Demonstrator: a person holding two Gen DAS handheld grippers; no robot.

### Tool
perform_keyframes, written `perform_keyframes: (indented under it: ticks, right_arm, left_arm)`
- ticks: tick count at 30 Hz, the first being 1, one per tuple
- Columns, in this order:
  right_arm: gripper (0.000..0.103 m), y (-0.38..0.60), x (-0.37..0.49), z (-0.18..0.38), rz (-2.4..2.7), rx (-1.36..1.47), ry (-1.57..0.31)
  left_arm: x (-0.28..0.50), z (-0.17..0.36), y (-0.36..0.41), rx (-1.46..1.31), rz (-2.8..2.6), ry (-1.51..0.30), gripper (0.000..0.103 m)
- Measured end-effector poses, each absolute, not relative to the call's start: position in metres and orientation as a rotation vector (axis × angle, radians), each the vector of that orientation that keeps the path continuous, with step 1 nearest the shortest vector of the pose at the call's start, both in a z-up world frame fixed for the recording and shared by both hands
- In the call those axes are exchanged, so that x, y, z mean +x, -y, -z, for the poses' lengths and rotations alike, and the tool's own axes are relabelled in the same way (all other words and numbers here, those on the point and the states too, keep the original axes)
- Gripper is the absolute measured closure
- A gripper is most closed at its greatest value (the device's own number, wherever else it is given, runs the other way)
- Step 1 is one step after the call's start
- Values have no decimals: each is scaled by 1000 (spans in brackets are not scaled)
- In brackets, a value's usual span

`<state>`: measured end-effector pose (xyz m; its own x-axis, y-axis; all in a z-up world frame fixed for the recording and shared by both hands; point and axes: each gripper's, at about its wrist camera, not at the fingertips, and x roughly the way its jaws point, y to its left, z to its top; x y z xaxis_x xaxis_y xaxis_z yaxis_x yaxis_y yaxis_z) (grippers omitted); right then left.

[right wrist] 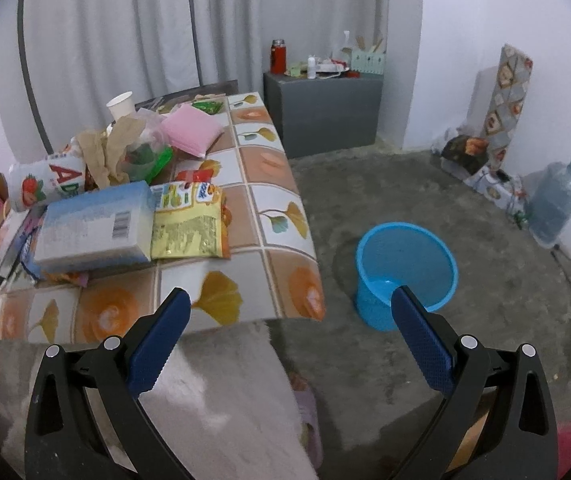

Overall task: Collect trash
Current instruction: 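Grasp the brown paper bag with the left tool while the right tool grasps the clear plastic cup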

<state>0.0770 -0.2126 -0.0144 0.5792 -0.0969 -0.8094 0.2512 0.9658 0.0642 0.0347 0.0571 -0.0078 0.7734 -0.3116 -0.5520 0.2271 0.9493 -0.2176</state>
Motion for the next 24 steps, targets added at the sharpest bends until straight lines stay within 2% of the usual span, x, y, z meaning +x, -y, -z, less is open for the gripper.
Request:
perform_keyframes:
  ticks: [13, 18, 22, 24]
  right_arm:
    - [13, 241, 127, 2, 141, 299, -925]
    - [16, 256, 151, 1, 115, 378, -920]
    - [18, 264, 173, 2, 74, 446, -919]
    - [20, 269, 189, 3, 39, 493, -922]
  left_arm:
    - [105, -37, -33, -176, 384, -588, 6]
    - [139, -40, 5, -7, 397, -602, 15]
    - [172, -28, 34, 79, 420, -681, 22]
    - [191, -18, 44, 126, 402, -726, 28]
